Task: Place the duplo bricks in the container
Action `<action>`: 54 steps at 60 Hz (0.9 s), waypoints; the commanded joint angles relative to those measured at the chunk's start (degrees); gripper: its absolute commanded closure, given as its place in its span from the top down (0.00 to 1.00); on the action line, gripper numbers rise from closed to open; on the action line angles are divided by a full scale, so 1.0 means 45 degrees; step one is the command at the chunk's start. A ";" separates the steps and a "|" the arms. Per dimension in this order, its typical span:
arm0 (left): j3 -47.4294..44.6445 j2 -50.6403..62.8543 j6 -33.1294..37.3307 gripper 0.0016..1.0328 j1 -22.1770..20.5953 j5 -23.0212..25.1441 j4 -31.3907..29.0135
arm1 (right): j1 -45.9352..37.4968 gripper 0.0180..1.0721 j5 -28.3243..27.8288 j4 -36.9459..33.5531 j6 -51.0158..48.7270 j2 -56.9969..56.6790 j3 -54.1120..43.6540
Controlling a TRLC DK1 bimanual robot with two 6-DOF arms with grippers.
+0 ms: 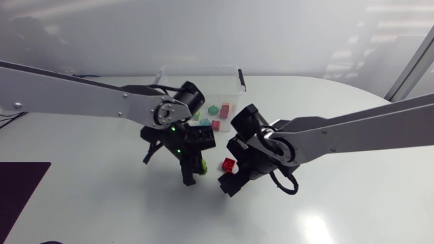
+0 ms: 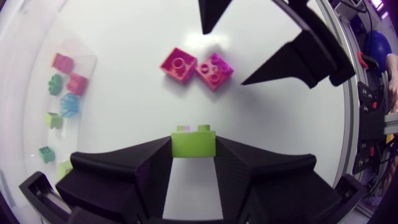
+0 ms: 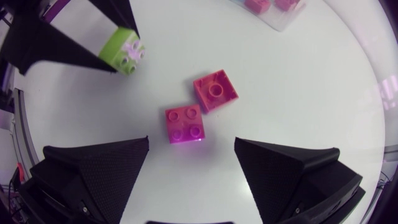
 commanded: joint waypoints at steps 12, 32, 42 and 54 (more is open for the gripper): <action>0.0377 -0.2383 0.0067 0.20 0.1545 0.0611 -0.0174 | 0.0243 0.85 0.0312 -0.0848 -0.0257 0.1393 0.1553; 0.2213 -0.2872 -0.1398 0.20 0.3400 0.1646 0.0353 | 0.0243 0.59 0.0293 -0.1415 -0.0257 0.2252 0.2276; 0.2623 -0.2715 -0.2824 0.20 0.3908 0.1646 0.2189 | 0.0262 0.39 0.0293 -0.1415 -0.0199 0.2662 0.2491; 0.2975 -0.1719 -0.4484 0.21 0.4025 0.1294 0.4416 | 0.0262 0.19 0.0293 -0.1415 -0.0199 0.1842 0.1964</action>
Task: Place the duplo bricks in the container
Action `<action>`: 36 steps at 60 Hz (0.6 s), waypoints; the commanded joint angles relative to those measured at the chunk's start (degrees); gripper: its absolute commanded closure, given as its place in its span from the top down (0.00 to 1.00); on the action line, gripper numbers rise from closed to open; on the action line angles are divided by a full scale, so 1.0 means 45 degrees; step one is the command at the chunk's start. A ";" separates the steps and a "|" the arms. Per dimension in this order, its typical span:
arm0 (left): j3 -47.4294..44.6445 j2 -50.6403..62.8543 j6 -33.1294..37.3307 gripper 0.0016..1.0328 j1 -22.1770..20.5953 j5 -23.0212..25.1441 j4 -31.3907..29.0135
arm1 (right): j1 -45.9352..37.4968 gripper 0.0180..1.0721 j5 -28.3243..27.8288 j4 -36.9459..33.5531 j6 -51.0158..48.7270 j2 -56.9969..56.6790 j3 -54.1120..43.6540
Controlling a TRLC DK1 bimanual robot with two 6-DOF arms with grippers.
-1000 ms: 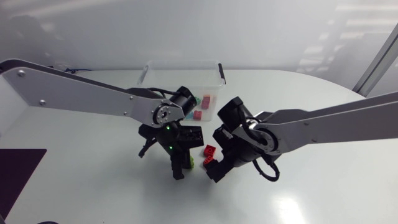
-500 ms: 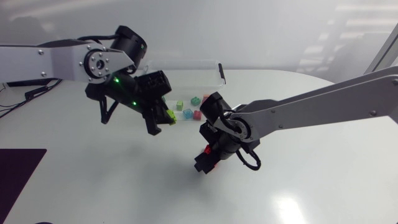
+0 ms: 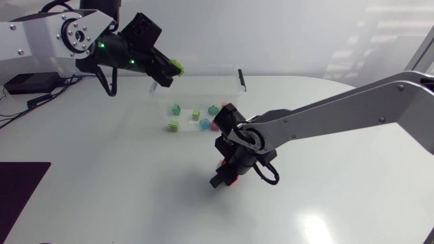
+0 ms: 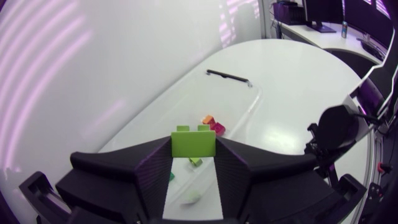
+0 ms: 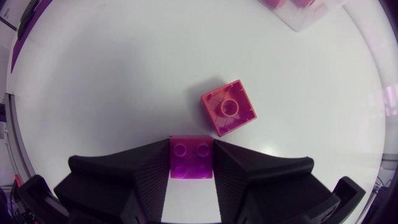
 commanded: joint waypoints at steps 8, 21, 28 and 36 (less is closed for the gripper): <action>0.0825 0.1618 -0.1480 0.21 -0.0124 -0.0802 0.1589 | 0.0063 0.19 0.0055 -0.0518 -0.0199 -0.1852 -0.0856; 0.1782 0.3532 -0.2086 0.72 -0.0397 -0.2111 0.2312 | -0.0250 0.19 0.0055 -0.1495 -0.0120 -0.3903 -0.0563; 0.1626 0.3688 -0.2203 0.93 -0.0534 -0.2502 0.2702 | -0.0640 0.19 0.0074 -0.1807 -0.0120 -0.4371 0.0062; 0.0903 0.3024 -0.2516 0.95 -0.0573 -0.2755 0.3347 | -0.1324 0.19 0.0035 -0.1807 -0.0120 -0.4430 0.1058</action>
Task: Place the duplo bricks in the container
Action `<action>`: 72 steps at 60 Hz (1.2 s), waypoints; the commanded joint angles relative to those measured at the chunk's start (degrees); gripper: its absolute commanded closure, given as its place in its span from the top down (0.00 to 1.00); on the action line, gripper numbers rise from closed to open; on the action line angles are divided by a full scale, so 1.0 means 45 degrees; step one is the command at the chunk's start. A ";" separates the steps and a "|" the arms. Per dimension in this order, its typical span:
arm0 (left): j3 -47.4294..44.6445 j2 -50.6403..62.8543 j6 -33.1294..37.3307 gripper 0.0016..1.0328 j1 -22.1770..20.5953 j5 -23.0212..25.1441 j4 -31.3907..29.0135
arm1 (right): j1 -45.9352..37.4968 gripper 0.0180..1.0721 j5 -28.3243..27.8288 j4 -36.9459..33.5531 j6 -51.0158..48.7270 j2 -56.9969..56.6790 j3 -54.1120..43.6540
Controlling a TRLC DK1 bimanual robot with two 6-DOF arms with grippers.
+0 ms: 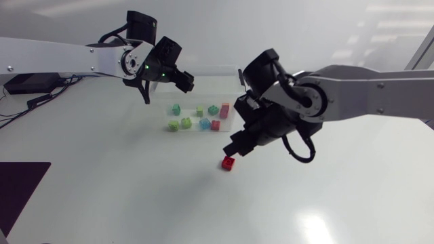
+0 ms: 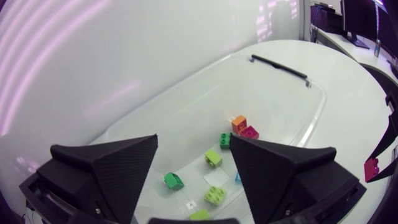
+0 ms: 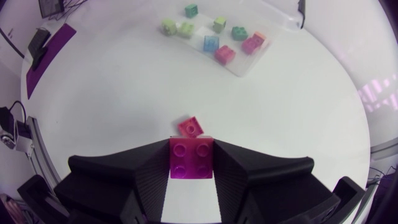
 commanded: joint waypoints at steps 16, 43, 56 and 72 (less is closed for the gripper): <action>-0.2264 -0.2812 -0.0447 0.95 0.0220 -0.0152 0.0169 | -0.1075 0.20 -0.0019 0.0064 0.0133 0.1250 0.3476; -0.5447 -0.6679 -0.0271 0.95 0.1177 -0.0172 -0.0417 | -0.1211 0.20 0.0528 0.0279 0.0290 0.5313 0.8711; -0.6951 -0.8379 -0.0232 0.95 0.1314 -0.0191 -0.0476 | -0.1426 0.35 0.0685 -0.0034 0.0290 0.7266 1.0976; -0.7596 -0.9336 -0.0134 0.95 0.1627 -0.0191 -0.0983 | -0.1387 0.89 0.0782 -0.0835 0.0387 0.7247 1.1308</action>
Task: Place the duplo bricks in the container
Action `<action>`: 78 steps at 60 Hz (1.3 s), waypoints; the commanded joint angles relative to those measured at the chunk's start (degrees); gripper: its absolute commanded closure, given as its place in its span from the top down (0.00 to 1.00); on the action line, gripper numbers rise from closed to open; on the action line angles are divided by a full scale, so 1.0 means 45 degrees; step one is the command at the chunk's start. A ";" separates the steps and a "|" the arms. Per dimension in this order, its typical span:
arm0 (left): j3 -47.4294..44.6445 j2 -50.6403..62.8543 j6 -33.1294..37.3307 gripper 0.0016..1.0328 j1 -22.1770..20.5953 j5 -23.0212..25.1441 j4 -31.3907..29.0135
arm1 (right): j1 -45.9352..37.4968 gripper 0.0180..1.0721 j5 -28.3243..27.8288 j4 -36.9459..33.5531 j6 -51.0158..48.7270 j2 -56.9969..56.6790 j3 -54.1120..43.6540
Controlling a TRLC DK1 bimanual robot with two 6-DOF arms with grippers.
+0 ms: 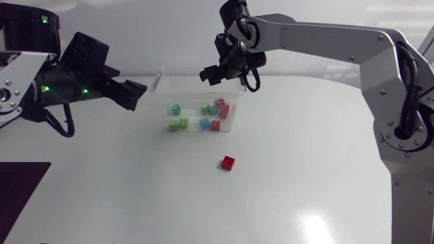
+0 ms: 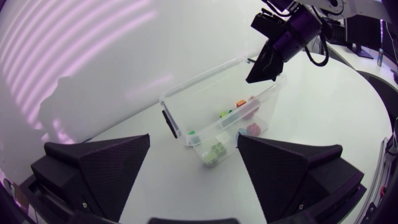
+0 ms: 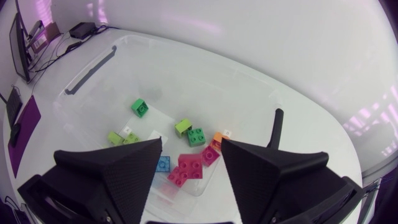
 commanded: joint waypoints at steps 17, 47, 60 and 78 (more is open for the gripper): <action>-0.1262 -0.1688 0.0148 0.95 0.0711 -0.0080 -0.0500 | 0.0983 0.90 -0.0576 0.0783 -0.1213 -0.5725 -0.7507; -0.2336 -0.2938 0.0051 0.95 0.0907 -0.0080 -0.1144 | 0.1588 0.89 -0.1709 0.1759 -0.3381 -0.4593 -1.1043; -0.2863 -0.3621 0.0168 0.95 0.1024 -0.0099 -0.1359 | 0.1842 0.89 -0.1807 0.1759 -0.3616 -0.3382 -1.0535; -0.3215 -0.3973 0.0266 0.95 0.1278 -0.0099 -0.1359 | 0.1686 0.89 -0.1787 0.1661 -0.3811 -0.2757 -0.9832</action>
